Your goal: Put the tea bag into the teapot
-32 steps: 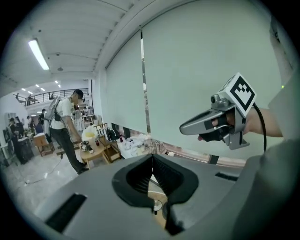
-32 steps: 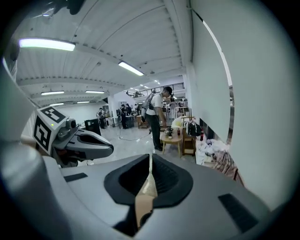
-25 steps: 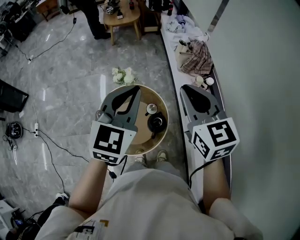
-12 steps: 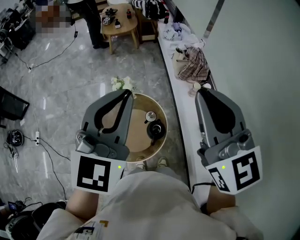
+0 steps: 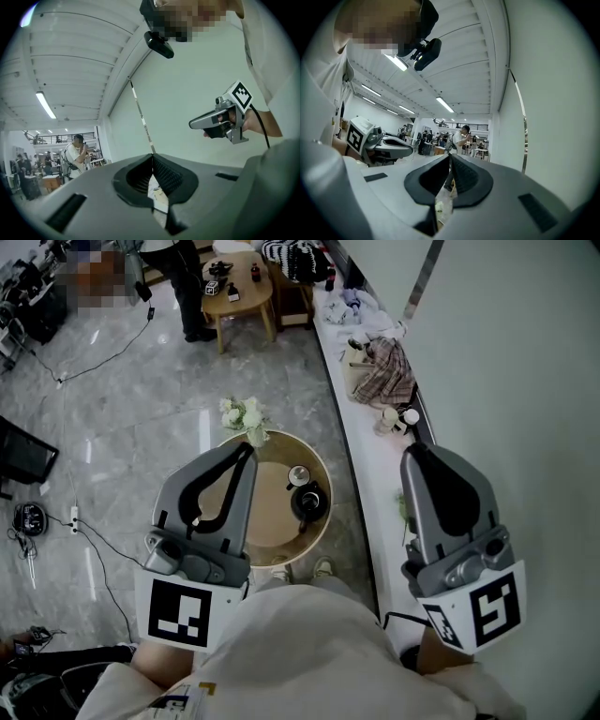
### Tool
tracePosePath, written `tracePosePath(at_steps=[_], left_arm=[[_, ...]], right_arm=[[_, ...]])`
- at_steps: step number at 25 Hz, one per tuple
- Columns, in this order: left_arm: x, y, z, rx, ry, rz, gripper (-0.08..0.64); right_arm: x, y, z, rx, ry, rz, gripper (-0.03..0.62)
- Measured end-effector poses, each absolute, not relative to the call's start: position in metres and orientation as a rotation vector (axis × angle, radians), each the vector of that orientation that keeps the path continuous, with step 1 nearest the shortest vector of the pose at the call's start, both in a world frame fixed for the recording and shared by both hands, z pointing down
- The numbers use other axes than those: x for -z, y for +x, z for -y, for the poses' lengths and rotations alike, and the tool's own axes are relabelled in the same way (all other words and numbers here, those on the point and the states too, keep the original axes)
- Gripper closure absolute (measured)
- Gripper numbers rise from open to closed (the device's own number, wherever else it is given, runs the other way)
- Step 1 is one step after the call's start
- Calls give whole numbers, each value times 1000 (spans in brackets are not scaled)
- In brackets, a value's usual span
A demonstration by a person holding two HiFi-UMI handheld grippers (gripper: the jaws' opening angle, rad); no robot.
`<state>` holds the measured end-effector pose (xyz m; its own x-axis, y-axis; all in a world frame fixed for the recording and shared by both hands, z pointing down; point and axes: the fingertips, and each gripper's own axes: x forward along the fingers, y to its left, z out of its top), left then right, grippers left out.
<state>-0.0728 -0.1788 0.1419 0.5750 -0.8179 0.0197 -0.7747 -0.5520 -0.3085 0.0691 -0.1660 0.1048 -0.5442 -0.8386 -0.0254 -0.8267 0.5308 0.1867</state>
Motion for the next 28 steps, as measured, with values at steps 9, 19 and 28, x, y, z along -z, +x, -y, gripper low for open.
tracePosePath(at_steps=[9,19,28], left_arm=[[-172,-63,170,307,-2603,-1313,552],[-178,-57,170,321,-2632,-1308,552],[-175,-55,169,328,-2636,-1306,552]], right_arm=[[-132,79,161,208,1451,2650,572],[-143,83,165,182,1439,2633,574],[-146,86,167,172,1437,2622,574]])
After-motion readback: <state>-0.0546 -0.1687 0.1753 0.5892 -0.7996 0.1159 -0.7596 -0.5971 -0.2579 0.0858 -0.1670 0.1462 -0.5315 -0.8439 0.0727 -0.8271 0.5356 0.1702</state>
